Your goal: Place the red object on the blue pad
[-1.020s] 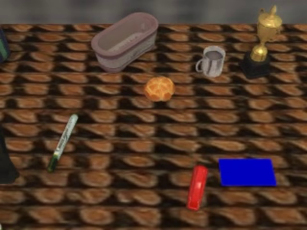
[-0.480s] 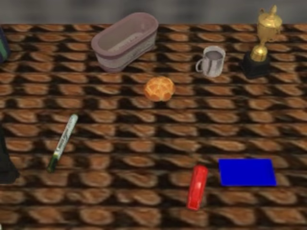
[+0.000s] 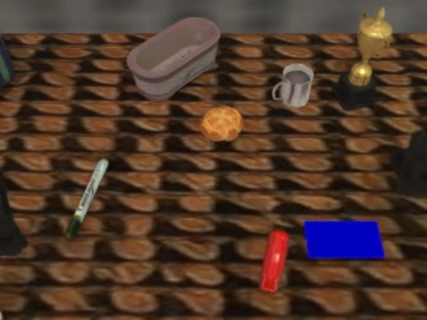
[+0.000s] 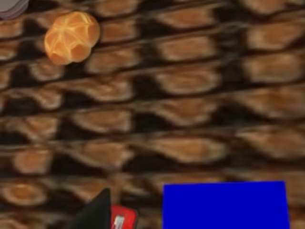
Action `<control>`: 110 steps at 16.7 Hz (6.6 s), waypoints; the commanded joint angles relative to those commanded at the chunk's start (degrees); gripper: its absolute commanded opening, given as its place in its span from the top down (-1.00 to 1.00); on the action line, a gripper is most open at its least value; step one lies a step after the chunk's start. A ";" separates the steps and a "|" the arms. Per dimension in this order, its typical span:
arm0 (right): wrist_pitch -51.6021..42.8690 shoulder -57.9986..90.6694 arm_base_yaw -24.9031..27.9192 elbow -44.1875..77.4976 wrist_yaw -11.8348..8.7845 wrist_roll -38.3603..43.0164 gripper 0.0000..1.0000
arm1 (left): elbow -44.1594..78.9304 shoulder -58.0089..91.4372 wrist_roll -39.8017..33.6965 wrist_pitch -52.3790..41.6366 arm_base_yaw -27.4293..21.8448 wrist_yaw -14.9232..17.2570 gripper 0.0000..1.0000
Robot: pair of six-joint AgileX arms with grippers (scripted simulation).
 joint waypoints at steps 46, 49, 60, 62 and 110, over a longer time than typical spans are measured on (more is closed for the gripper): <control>-13.70 67.11 23.63 32.64 0.01 31.46 0.06 | 0.00 0.00 0.00 0.00 0.00 0.00 -1.00; -13.70 67.11 23.63 32.64 0.01 31.46 0.51 | 0.00 0.00 0.00 0.00 0.00 0.00 -1.00; -13.70 67.11 23.63 32.64 0.01 31.46 1.00 | 0.00 0.00 0.00 0.00 0.00 0.00 -1.00; -13.88 66.96 23.53 32.79 0.01 31.53 1.00 | 0.00 0.00 0.00 0.00 0.00 0.00 -1.00; -23.68 56.47 8.09 31.66 2.76 91.51 1.00 | 0.00 0.00 0.00 0.00 0.00 0.00 -1.00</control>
